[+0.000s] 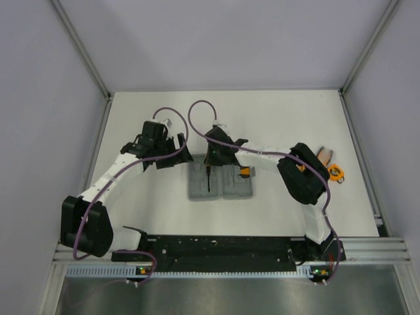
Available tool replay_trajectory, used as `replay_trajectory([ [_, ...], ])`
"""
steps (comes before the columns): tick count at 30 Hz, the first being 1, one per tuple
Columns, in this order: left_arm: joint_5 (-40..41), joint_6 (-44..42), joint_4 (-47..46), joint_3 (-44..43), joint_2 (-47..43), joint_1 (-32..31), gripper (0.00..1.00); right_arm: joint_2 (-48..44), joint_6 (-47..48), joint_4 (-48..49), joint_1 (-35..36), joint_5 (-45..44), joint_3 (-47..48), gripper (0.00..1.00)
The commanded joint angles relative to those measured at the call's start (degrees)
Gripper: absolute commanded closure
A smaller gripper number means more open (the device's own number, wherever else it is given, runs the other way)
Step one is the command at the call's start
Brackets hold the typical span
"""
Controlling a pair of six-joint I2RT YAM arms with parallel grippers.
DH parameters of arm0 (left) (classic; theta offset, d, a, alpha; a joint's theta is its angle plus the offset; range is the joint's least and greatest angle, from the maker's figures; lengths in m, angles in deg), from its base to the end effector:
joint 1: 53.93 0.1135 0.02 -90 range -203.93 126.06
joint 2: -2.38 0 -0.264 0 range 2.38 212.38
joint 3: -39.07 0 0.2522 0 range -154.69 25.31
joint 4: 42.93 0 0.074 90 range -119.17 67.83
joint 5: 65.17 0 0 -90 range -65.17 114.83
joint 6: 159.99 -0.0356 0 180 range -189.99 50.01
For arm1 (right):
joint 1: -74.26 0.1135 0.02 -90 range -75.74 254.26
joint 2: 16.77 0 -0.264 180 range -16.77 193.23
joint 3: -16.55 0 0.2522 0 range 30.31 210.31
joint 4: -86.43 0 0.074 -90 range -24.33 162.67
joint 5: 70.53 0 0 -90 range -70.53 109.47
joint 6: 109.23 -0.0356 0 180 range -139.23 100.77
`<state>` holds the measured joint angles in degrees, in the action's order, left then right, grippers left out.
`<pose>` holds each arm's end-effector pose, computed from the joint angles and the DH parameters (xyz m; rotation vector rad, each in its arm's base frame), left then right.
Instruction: Pack the tool kit
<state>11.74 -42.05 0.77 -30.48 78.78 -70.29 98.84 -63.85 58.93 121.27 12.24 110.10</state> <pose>0.2639 -0.0859 0.2561 -0.1511 2.5177 -0.6085 0.3025 0.3179 0.1736 0.0060 2.5081 0.5519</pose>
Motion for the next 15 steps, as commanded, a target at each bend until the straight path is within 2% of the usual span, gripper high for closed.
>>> replay_trajectory([
  [1, -1.0, 0.0, -2.7, 0.3, 0.0, 0.3, 0.1, 1.3, 0.1, -1.9, 1.3, -2.9, 3.5, 0.83],
  [7, -1.2, 0.0, -2.6, 0.2, 0.1, 0.3, 0.1, 2.2, 0.5, -7.6, 2.0, -4.8, 7.0, 0.72],
  [15, -1.2, 0.3, -2.5, -0.4, -0.1, 0.3, 0.11, -0.5, 1.6, -10.6, 2.6, -6.9, 9.2, 0.58],
])
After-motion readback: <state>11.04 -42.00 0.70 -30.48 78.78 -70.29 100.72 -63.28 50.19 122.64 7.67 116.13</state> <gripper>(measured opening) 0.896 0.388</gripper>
